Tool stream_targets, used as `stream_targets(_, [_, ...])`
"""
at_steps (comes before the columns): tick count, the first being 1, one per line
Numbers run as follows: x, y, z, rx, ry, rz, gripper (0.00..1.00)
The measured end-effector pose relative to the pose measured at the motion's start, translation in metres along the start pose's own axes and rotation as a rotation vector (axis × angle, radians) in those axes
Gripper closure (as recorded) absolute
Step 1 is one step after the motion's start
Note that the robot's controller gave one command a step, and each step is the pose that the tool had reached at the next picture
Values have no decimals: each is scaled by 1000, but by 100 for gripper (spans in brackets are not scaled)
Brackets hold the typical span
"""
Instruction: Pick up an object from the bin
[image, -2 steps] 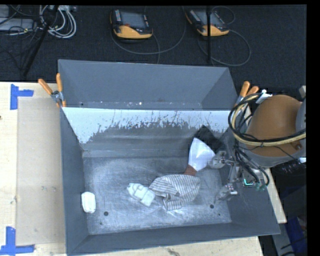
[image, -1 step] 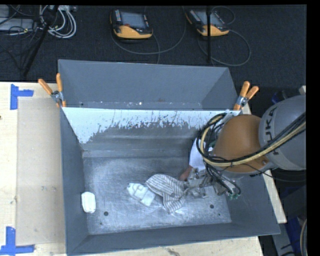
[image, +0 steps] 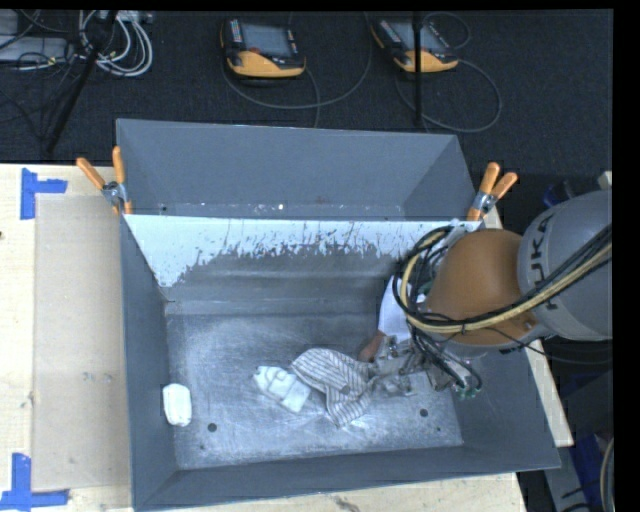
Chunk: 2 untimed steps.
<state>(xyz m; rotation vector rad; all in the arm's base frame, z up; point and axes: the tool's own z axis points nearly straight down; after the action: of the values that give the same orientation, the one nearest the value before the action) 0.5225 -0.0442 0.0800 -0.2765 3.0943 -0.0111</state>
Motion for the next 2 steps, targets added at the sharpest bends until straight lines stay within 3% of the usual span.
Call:
stream_targets(1, [0,0,0,0,0,0,100])
stream_targets(2, [2,9,-22,-10,29,-116,100])
